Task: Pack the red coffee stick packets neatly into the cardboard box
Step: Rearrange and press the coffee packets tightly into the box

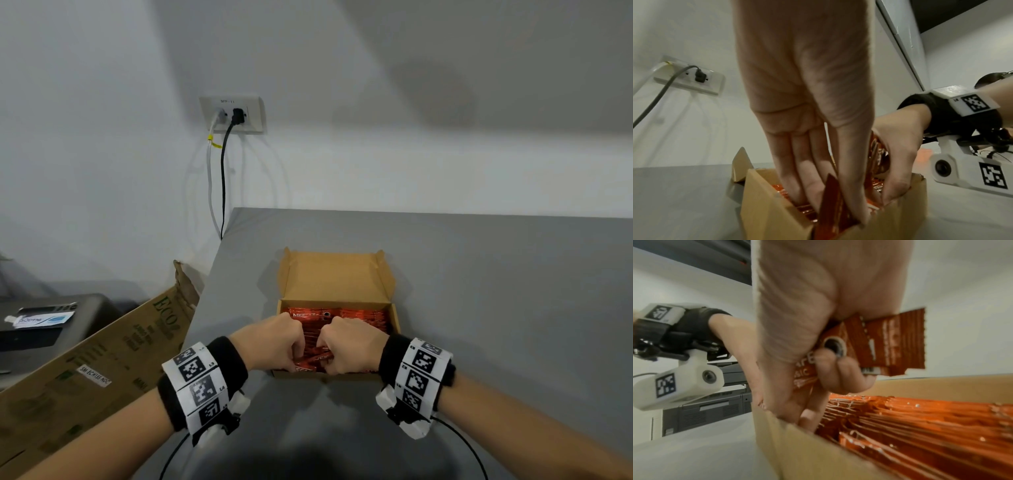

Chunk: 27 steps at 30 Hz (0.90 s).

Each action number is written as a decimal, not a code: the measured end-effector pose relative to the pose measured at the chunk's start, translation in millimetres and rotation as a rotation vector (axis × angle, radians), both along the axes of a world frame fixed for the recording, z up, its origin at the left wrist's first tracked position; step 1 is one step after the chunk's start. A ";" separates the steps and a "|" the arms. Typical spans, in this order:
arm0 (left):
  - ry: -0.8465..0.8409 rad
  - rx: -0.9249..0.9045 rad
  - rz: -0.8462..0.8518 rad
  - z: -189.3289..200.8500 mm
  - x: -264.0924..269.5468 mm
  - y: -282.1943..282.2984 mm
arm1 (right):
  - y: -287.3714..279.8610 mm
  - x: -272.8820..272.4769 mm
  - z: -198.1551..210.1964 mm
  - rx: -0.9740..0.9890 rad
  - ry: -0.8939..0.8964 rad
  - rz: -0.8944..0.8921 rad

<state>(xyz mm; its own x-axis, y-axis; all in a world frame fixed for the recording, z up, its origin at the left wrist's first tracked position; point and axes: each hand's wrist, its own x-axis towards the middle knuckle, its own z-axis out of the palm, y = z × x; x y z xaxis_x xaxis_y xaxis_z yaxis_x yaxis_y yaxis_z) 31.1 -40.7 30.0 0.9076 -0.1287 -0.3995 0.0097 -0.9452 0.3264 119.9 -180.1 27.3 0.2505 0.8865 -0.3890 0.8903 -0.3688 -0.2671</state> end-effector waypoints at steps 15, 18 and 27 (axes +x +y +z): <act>-0.011 0.001 0.015 -15.8 0.4 -0.7 | 1.4 -2.7 0.0 -0.038 -0.086 0.035; 0.068 -0.065 0.075 -8.3 5.0 5.4 | 1.5 -4.9 0.7 -0.034 -0.106 0.043; -0.045 0.044 -0.025 -18.8 0.0 -5.2 | -1.7 0.5 1.0 -0.024 -0.034 0.013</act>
